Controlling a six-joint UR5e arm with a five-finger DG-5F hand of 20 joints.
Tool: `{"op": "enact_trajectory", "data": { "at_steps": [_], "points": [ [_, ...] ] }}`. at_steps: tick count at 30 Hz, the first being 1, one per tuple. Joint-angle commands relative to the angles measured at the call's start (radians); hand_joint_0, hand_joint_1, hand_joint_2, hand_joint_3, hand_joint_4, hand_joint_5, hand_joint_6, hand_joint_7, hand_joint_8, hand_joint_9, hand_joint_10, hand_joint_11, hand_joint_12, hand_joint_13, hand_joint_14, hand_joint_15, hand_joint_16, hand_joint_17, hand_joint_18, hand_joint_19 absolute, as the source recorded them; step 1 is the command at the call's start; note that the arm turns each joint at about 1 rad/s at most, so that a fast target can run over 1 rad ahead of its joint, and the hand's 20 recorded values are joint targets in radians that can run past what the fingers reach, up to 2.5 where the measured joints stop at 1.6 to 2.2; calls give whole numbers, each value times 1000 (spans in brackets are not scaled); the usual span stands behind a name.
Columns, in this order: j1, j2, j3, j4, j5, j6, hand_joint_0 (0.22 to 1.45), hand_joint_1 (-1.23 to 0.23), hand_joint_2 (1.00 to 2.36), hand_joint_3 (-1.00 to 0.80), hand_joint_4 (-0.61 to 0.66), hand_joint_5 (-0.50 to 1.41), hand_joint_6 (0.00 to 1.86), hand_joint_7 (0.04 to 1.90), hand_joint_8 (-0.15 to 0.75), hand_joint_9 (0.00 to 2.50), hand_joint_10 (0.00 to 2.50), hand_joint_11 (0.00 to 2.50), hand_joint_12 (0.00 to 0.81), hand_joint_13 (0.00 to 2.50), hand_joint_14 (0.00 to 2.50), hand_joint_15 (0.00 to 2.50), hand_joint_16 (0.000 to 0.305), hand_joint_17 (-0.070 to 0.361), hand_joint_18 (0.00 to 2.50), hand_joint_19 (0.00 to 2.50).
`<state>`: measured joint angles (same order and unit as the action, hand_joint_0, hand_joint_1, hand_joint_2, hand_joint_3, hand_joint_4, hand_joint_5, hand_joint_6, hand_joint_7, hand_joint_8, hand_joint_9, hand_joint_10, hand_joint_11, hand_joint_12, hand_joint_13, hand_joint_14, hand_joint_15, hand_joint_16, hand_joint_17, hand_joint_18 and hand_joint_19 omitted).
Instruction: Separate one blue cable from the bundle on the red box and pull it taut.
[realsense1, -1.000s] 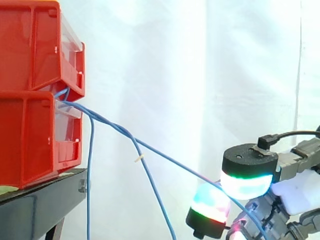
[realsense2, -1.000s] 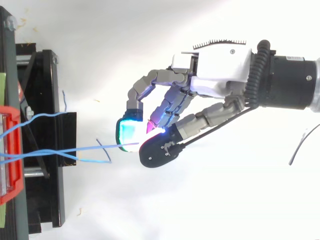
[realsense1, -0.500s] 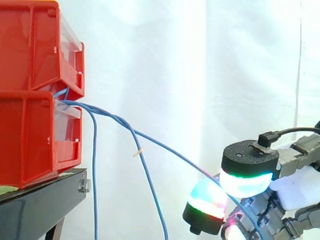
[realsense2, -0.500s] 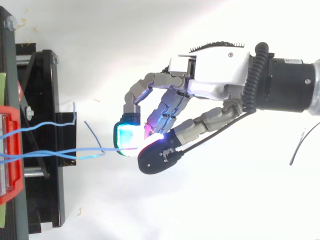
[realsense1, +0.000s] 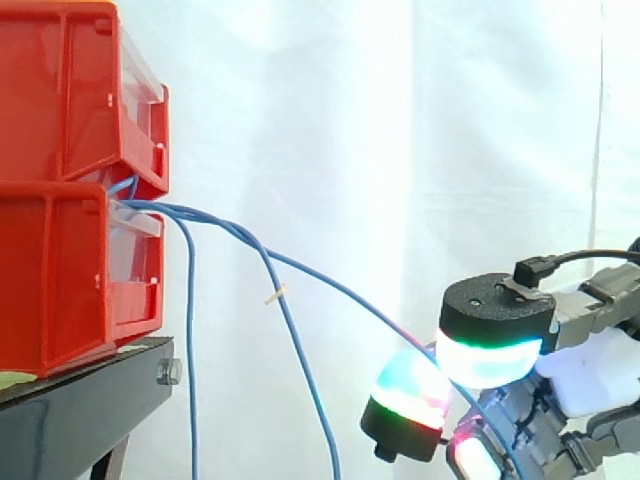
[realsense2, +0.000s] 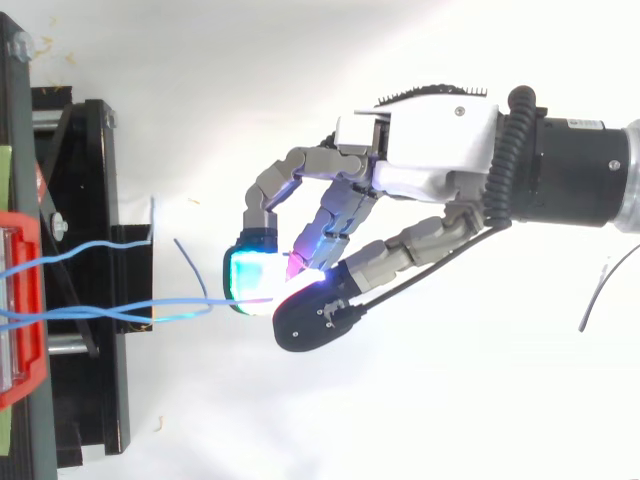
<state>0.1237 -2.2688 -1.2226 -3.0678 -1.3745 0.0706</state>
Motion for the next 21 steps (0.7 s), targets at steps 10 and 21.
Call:
{"op": "enact_trajectory", "data": {
  "at_steps": [10,21],
  "points": [
    [1,0,0,1,0,0,621,-880,1009,-160,25,-28,894,942,326,1246,16,411,380,1045,21,508,55,123,693,422],
    [1,0,0,0,2,0,625,-886,1008,-162,23,-28,896,934,319,1260,19,448,386,1047,21,539,52,118,691,442]
  ]
}}
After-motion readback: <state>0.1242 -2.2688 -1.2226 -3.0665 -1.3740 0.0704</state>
